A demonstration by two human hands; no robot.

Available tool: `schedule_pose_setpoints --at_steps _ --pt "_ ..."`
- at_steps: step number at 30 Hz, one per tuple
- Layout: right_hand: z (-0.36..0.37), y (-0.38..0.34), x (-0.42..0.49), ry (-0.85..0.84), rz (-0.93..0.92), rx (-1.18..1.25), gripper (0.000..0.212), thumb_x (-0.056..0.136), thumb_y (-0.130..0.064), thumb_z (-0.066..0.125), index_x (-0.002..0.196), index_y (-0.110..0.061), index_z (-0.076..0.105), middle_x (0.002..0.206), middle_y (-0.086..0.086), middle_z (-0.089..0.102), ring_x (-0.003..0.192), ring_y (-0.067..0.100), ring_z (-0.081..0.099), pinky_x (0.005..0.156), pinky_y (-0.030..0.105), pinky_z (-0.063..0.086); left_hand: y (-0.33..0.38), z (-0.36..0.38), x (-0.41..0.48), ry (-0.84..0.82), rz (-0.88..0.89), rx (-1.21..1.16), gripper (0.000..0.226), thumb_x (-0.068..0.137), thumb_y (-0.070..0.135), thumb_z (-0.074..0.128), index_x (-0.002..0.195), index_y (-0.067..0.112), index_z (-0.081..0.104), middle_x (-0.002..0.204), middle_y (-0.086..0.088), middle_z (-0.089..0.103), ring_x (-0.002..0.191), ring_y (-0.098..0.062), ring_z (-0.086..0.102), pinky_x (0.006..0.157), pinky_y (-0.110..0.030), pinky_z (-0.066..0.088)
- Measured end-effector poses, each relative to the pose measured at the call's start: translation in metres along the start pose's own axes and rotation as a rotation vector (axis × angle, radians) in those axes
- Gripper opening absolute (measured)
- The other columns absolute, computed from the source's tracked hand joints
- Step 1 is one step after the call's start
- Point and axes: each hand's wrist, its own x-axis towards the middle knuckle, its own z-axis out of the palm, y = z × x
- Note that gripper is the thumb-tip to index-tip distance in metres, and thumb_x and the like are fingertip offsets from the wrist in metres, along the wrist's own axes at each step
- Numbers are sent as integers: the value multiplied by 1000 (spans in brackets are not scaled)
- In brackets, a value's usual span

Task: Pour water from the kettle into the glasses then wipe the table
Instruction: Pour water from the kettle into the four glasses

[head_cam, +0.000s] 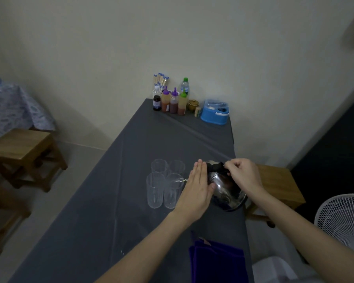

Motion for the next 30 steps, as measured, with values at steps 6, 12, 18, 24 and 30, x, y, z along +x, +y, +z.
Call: schedule_pose_setpoints --at_steps 6,12,18,24,30 --pt "-1 1 1 3 -18 -15 32 81 -20 60 56 1 63 59 18 64 46 11 47 45 22 31 1 0 0 6 4 -20 64 103 32 27 151 5 -5 161 -9 -9 148 -14 -11 120 -27 -3" --pt "-4 -1 0 -13 -41 -7 32 83 -19 60 56 -2 66 53 12 61 46 8 48 46 22 33 2 -1 1 7 2 -9 64 103 31 28 151 4 -5 161 -9 -9 147 -13 -11 120 -26 -4" --pt "-3 0 1 -16 -70 12 35 84 -17 60 49 -15 60 48 -2 55 48 -1 52 47 12 36 3 0 1 7 -6 0 65 102 35 27 150 5 -5 161 -9 -9 147 -13 -11 119 -24 -5" --pt "0 6 0 -19 -71 14 37 84 -17 60 47 -16 59 44 -4 51 43 4 48 45 15 30 2 3 0 -1 -17 35 65 102 37 24 150 5 -6 161 -8 -9 147 -13 -11 119 -25 -5" --pt "2 17 -9 15 5 135 36 85 -19 60 49 -14 61 49 0 58 48 10 52 50 27 35 5 1 2 -31 15 71 76 91 50 7 150 3 -2 161 -10 -5 148 -15 -8 119 -26 -4"
